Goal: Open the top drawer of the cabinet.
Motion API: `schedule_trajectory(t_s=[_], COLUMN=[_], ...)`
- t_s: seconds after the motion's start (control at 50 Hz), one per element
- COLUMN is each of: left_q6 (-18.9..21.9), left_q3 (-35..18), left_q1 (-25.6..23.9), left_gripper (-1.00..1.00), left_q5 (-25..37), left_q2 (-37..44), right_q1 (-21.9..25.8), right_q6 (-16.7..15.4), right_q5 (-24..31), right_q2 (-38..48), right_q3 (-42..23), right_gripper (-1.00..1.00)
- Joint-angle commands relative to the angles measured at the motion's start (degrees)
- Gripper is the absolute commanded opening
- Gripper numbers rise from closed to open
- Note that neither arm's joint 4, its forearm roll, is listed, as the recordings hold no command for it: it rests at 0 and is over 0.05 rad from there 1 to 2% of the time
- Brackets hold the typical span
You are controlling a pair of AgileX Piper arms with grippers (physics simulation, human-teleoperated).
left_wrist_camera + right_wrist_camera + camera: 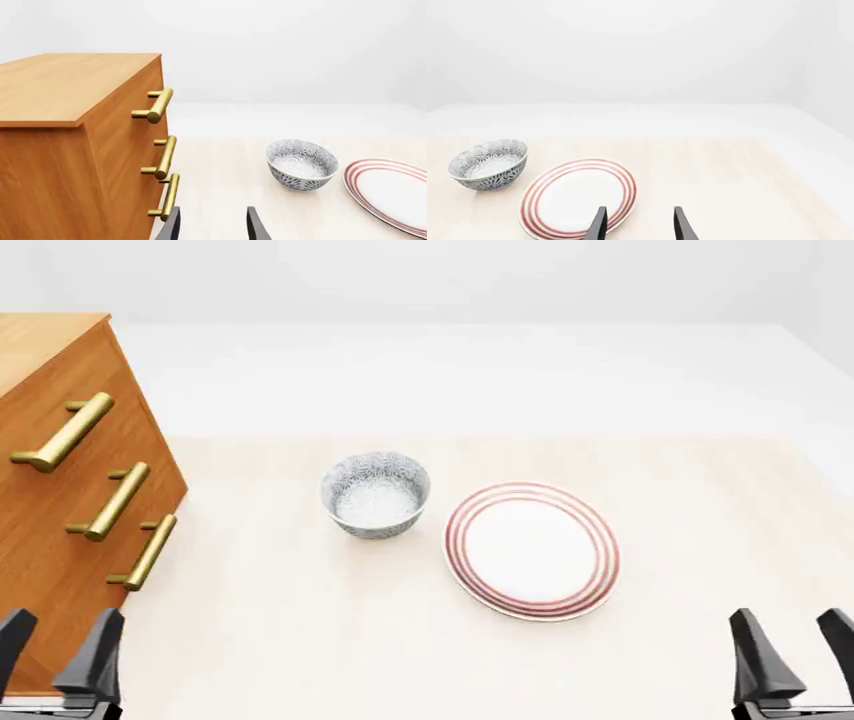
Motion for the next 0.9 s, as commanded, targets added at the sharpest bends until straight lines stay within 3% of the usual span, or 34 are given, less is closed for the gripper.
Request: schedule_trajectory(t_s=[0.02,0.54,0.74,0.9], left_q6=[0.0,0.7,3.3,8.2], left_q3=[-0.2,-0.4,-0.8,-0.7], left_q1=[0.0,-0.4,-1.0,-1.7], left_gripper=[1.00,1.00,1.00,1.00], left_q5=[-0.3,0.1,-0.1,-5.2], left_q2=[0.5,0.1,0.7,7.6], right_q1=[0.0,0.0,0.0,0.0], right_q6=[0.0,0.0,0.0,0.0], right_q5=[-0.1,-0.1,-0.1,-0.1], right_q2=[0.3,0.3,0.3,0.3], right_q3=[-0.2,-0.2,-0.2,-0.2], right_gripper=[1.00,1.00,1.00,1.00])
